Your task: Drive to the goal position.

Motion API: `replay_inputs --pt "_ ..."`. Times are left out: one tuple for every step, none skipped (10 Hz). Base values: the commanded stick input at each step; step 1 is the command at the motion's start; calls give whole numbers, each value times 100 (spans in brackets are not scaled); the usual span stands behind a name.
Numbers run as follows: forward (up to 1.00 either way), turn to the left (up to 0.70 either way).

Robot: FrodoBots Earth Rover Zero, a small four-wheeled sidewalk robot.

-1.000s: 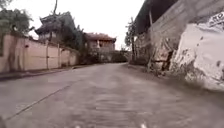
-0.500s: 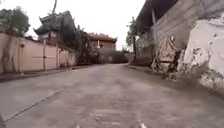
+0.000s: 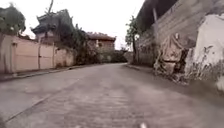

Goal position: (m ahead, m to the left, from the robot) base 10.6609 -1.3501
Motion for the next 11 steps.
replay_inputs --pt "100 0" --pt "100 0" --pt "100 0" --pt "100 0" --pt "100 0" --pt "100 0" --pt "100 0" --pt "100 0" --pt "100 0" --pt "100 0" --pt "100 0"
